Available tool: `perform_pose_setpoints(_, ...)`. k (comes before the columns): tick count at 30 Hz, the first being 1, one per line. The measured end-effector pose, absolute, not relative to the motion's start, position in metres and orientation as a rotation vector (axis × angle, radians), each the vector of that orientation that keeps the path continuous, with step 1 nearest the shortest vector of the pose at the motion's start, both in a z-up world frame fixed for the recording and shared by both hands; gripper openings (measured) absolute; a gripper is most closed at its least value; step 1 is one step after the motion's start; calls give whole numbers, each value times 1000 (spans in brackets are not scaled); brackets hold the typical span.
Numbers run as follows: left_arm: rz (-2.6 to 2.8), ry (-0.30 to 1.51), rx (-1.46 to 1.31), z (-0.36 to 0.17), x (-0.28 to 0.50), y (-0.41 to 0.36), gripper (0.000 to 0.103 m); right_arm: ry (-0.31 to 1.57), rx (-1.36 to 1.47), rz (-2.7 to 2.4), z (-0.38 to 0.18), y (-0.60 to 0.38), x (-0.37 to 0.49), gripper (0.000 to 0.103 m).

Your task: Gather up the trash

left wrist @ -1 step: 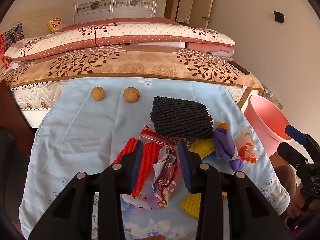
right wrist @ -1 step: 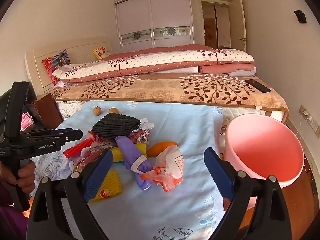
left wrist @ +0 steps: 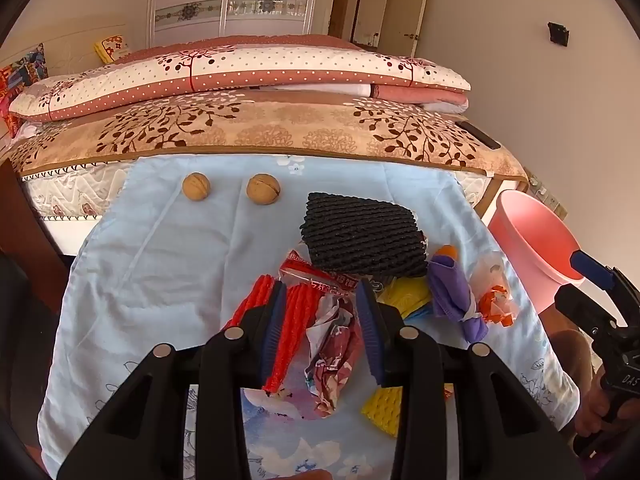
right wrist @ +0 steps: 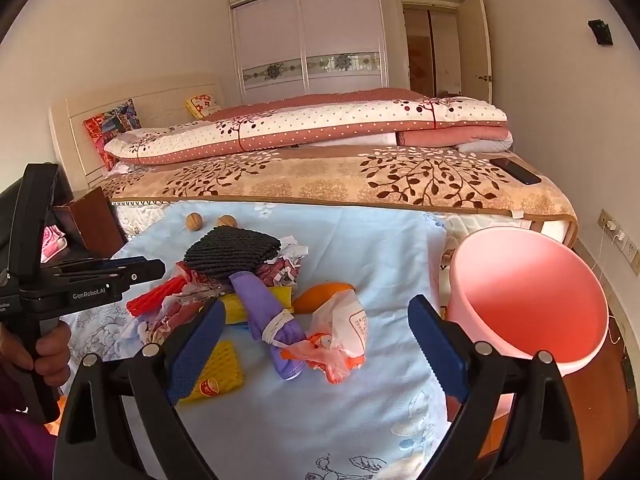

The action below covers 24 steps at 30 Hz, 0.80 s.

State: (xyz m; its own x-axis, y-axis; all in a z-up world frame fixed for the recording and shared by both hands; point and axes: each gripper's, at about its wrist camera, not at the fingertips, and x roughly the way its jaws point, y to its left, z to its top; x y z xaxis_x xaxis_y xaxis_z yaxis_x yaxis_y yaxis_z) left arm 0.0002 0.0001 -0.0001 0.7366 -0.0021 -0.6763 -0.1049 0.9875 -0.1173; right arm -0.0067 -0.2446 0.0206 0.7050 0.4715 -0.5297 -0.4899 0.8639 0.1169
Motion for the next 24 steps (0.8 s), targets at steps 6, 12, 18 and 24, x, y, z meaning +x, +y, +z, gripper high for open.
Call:
perform_pose_setpoints(6,54,737,-149,2,-1,0,37,575,-23,536,21,-247,-6,91)
perform_pose_setpoints(12,56,740,-156,-5,-5,2,36,581,-22,535,21,-248,-5,91)
perform_pose_setpoints(18,53,741,-160,-8,-6,6,37,587,-15,532,19,-247,-4,91)
perform_pose_setpoints(24,54,740,-162,-8,-9,7,36,588,-16,530,19,-247,-4,91)
